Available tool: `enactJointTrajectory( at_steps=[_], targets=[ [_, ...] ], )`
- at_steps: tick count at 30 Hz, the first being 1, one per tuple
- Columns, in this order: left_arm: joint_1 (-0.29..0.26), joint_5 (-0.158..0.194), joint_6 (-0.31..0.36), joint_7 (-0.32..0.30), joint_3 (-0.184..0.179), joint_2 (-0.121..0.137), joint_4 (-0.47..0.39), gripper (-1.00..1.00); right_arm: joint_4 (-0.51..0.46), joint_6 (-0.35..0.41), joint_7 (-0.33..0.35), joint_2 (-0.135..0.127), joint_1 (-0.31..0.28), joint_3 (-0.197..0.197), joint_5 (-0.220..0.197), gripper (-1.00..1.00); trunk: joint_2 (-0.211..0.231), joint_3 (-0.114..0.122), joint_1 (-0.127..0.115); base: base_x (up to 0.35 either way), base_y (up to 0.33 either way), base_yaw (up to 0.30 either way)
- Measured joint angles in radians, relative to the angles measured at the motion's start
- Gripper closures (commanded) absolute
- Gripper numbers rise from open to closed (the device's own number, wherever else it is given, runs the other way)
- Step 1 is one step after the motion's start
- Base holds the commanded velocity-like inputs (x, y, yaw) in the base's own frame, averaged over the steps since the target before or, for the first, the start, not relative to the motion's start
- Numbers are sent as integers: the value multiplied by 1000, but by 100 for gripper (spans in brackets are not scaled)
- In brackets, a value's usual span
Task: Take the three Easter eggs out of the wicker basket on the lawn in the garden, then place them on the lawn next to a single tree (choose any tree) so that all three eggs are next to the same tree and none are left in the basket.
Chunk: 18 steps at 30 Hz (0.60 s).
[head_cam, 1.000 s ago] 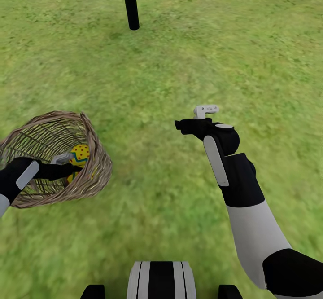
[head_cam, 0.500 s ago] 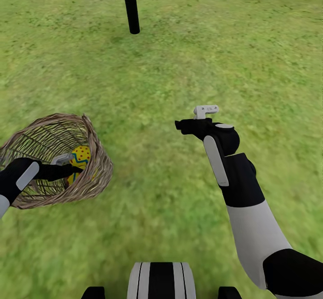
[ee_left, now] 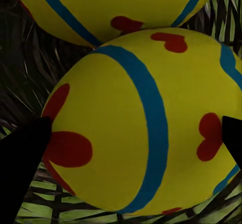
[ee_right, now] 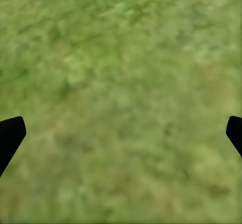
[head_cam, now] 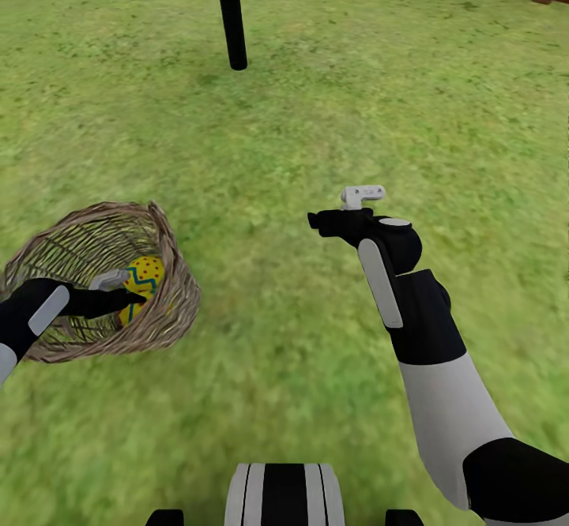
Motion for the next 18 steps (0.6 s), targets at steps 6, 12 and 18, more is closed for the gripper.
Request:
enactJointTrajectory(
  at_steps=[6, 12, 18],
  targets=[
    [0, -2, -1, 0, 0, 0, 0, 100, 0, 0, 0, 0, 0, 0, 0, -100, 1, 15, -2, 0, 0, 0],
    [0, -2, 0, 0, 0, 0, 0, 100, 0, 0, 0, -1, 0, 0, 0, -100, 2, 31, -4, 0, 0, 0],
    [0, 1, -1, 1, 0, 0, 0, 100, 0, 0, 0, -1, 0, 0, 0, -100, 3, 54, -6, 0, 0, 0]
  ],
)
